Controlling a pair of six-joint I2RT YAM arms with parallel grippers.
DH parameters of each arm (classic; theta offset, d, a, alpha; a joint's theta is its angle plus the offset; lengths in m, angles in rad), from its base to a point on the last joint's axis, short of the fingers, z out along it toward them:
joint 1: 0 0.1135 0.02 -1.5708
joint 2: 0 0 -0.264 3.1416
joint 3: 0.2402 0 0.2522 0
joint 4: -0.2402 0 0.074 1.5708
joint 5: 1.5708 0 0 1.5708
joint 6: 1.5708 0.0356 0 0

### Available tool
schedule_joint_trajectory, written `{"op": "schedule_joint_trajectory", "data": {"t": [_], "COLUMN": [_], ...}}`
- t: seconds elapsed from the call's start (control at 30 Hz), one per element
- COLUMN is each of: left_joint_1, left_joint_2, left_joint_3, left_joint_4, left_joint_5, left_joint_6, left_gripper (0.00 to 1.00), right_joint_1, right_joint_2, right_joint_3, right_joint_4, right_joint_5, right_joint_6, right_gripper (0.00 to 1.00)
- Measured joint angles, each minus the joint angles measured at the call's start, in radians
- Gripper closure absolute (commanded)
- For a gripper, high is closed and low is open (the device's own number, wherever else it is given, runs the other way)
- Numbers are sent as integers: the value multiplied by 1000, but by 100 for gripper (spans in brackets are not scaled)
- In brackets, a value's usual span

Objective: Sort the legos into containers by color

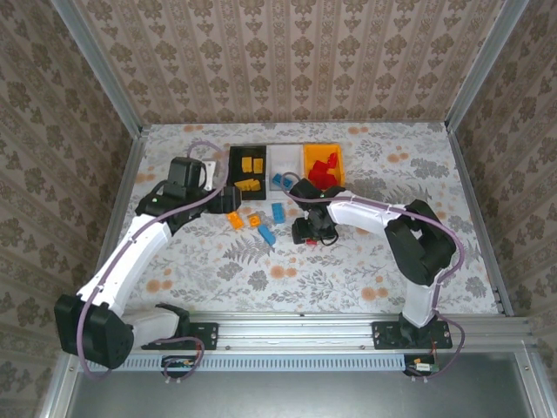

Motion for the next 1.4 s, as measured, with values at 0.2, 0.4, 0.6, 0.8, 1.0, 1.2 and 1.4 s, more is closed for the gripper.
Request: {"op": "schedule_joint_trajectory", "data": {"t": [0.2,0.4,0.6,0.8,1.0,1.2,1.4], "left_joint_1": [0,0,0,0,0,0,0], "left_joint_2": [-53,-70,-79,-100,-127,-163,-172], "left_joint_3": [-48,-67,-78,-99,-142,-197,-206], "left_joint_4": [0,-3,-3,-3,2,8,8], "left_joint_5": [10,22,32,56,108,150,163], "left_joint_6": [-23,-38,-53,-71,-106,-143,-150], "left_gripper": [14,13,12,11,7,0,0], "right_joint_1": [0,0,-5,-72,-183,-248,-279], "right_joint_2": [16,-22,-170,-273,-267,-135,70], "right_joint_3": [0,-8,-3,127,320,500,618], "right_joint_4": [-14,-31,-79,-155,-202,-220,-229], "right_joint_5": [33,58,87,102,115,109,80], "right_joint_6": [-2,1,-3,-48,-124,-181,-207], "right_gripper": [56,63,64,64,64,64,65]}}
